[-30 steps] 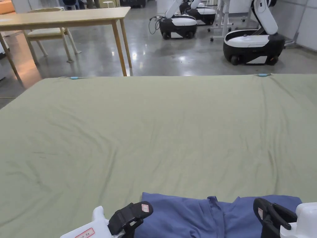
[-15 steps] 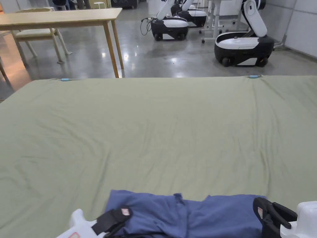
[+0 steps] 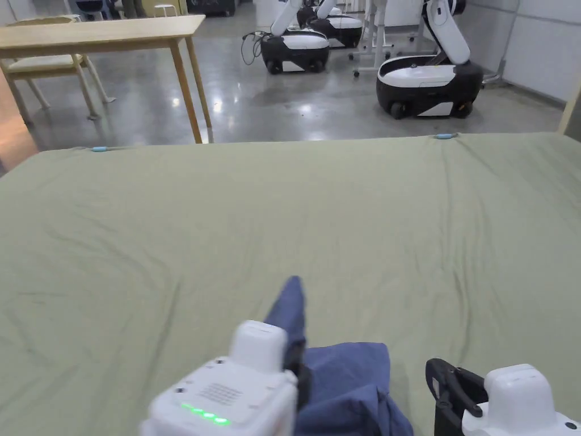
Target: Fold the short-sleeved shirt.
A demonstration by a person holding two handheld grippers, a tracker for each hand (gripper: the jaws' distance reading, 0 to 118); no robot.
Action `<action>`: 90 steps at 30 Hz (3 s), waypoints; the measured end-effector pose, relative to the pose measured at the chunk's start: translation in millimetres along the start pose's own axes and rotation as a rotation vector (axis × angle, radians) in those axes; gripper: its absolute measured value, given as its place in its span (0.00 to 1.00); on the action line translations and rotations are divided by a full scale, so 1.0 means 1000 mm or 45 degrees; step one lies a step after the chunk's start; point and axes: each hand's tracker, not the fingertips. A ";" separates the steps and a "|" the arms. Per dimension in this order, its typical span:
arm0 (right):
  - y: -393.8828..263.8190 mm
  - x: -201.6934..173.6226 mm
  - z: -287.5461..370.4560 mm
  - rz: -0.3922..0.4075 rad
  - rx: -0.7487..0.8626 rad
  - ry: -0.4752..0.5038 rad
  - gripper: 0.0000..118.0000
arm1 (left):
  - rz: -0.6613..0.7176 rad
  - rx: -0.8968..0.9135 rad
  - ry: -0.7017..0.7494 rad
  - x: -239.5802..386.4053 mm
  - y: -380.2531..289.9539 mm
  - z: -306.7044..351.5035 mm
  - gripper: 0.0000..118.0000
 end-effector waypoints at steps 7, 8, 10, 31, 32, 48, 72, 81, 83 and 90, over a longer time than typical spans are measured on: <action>0.000 0.024 0.024 0.038 0.031 -0.073 0.01 | -0.375 -0.258 0.209 0.074 -0.040 -0.074 0.14; -0.001 0.026 0.025 0.053 0.034 -0.079 0.01 | -0.303 -0.198 0.137 0.071 -0.034 -0.062 0.37; -0.003 0.030 0.024 0.055 0.031 -0.074 0.01 | -0.003 0.010 -0.065 0.050 -0.014 -0.025 0.78; -0.015 0.039 -0.002 -0.130 -0.103 0.001 0.01 | 0.630 -0.289 -0.431 0.016 -0.040 -0.068 0.04; -0.015 0.035 -0.007 -0.148 -0.122 0.052 0.01 | 0.612 -0.263 -0.426 0.011 -0.036 -0.055 0.05; -0.069 0.007 -0.115 -0.153 -0.341 0.089 0.01 | 1.033 -0.229 -0.252 -0.144 -0.096 0.002 0.98; -0.038 -0.092 -0.094 0.033 -0.320 0.150 0.01 | 1.207 -0.160 -0.128 -0.367 -0.142 0.097 0.19; -0.043 -0.145 -0.101 0.106 -0.376 0.232 0.01 | 1.114 -0.298 0.320 -0.550 -0.154 0.177 0.19; -0.042 -0.149 -0.099 0.110 -0.374 0.232 0.01 | 1.105 -0.305 0.303 -0.547 -0.158 0.179 0.19; -0.037 -0.145 -0.095 0.130 -0.369 0.225 0.01 | 1.044 -0.163 0.513 -0.541 -0.152 0.217 0.94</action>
